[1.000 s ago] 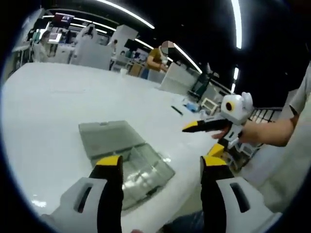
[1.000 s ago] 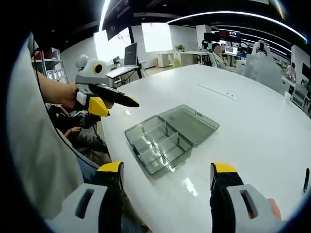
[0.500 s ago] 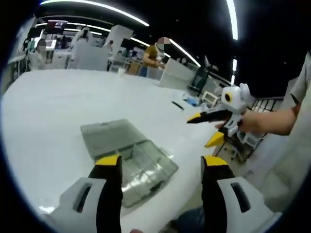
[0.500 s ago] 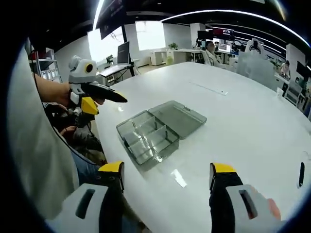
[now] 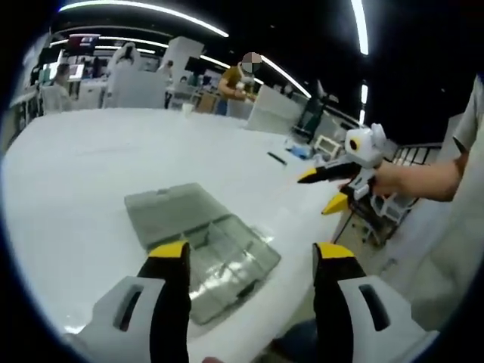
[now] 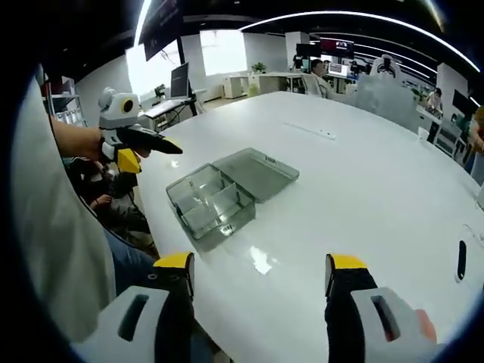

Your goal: Insert the divider into the dual guide fixture by aligning both edges with the guide slots and pushing it downward to the bottom, including one-sided entry, uneven engagement, binding, and posture correction.

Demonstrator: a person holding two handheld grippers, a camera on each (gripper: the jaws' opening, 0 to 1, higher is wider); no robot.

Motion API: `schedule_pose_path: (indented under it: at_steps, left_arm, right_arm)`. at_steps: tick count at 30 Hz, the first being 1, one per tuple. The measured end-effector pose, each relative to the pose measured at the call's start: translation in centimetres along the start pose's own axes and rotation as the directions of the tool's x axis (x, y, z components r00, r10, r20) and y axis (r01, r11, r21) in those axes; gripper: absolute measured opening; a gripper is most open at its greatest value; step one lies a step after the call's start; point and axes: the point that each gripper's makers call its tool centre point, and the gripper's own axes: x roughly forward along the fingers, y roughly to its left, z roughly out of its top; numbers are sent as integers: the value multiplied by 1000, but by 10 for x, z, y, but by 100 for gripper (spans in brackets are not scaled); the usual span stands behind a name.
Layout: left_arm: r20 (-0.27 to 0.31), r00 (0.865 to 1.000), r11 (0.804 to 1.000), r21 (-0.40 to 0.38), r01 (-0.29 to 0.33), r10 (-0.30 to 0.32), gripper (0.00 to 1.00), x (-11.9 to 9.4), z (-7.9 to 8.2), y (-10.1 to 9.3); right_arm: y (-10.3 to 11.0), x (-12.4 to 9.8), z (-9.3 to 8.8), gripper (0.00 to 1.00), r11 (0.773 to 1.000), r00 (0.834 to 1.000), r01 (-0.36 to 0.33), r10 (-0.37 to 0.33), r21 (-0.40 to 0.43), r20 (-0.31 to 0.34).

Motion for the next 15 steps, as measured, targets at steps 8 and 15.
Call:
schedule_pose_path:
  at_steps: [8,15]
  left_arm:
    - [-7,1000,1000,7,4,-4,64,4,1,0]
    - [-11,1000,1000,11,1,-1,64,7,2,0]
  right_arm:
    - [-15,-8,-10,68,1000,1000,20,-20,-3,-22]
    - [-27,-11,-21,67,1000,998,21,-23,-22,-57]
